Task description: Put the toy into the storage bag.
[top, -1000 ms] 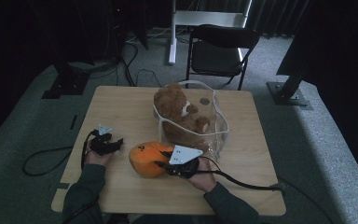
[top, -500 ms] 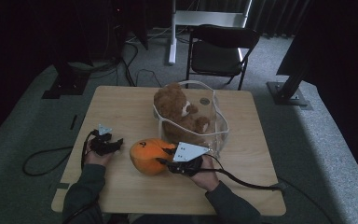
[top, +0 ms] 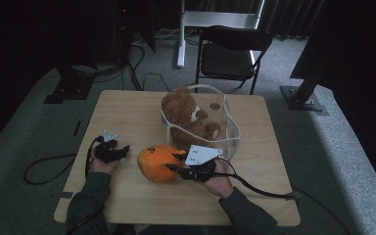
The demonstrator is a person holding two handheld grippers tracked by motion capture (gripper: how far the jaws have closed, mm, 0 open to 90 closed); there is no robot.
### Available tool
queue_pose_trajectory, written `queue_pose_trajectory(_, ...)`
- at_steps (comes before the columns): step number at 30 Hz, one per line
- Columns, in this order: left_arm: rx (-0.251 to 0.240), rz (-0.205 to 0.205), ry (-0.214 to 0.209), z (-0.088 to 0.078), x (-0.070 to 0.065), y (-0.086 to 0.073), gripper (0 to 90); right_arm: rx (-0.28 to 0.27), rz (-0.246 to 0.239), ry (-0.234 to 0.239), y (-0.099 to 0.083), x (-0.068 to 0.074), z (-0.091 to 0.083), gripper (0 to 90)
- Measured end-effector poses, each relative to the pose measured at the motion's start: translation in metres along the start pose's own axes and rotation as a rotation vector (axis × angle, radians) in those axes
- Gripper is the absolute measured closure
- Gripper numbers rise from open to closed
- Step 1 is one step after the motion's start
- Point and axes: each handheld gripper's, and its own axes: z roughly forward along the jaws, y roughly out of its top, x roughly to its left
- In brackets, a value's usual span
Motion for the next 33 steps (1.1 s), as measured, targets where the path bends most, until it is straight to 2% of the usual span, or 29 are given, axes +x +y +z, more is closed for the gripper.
queue_pose_trajectory(11, 0.0, 0.0, 0.0, 0.0, 0.0, 0.0, 40.2, -0.003, 0.025, 0.018, 0.007, -0.009, -0.007, 67.8)
queue_pose_trajectory(21, 0.0, 0.001, 0.0, 0.0, 0.0, 0.0, 40.2, -0.046, 0.064, 0.032, 0.013, -0.013, -0.016, 67.8)
queue_pose_trajectory(29, 0.0, 0.0, 0.0, 0.0, 0.0, 0.0, 40.2, -0.051, 0.07, 0.037, 0.014, -0.013, -0.018, 67.8)
queue_pose_trajectory(33, 0.0, 0.001, 0.0, 0.0, 0.0, 0.0, 40.2, -0.051, 0.043, 0.04, 0.023, -0.01, -0.017, 67.8)
